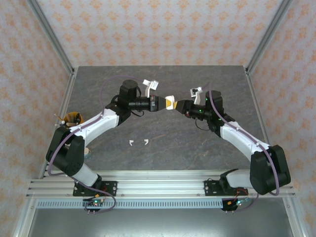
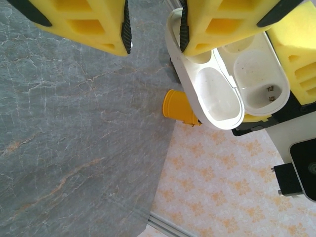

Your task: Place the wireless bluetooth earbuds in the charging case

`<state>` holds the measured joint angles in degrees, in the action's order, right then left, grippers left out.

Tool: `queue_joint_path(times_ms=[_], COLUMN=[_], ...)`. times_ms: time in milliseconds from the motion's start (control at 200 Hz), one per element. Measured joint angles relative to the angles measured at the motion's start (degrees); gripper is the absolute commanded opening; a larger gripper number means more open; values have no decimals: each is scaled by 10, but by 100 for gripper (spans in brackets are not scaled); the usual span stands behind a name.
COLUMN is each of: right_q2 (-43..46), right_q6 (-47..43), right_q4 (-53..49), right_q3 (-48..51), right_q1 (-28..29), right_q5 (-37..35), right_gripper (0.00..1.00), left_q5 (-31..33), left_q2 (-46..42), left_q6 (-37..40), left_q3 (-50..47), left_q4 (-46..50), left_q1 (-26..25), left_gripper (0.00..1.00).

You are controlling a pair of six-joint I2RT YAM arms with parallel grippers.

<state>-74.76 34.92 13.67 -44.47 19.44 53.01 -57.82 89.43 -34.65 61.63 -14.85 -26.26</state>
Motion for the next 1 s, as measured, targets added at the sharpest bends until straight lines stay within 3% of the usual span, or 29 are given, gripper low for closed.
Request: queue_joint_path(times_ms=[405,676,941,1001], right_q2=[-20,-26,-26,-26], right_q6=[4,-3,-26,-36], right_q4=[5,0,-43,-60], right_q3=[-16,-28,-48,-60], right_q1=[0,0,0,0], right_q5=[11,21,17,14], right_gripper=[29,3,0,0], left_q5=[6,15,23,25], left_q2=[0,0,1,1], left_q6=[0,0,4,3], left_q3=[1,2,3,4], left_q4=[0,-2,-1,2], left_q1=[-3,-3,-4,-7], left_gripper=[0,0,47,53])
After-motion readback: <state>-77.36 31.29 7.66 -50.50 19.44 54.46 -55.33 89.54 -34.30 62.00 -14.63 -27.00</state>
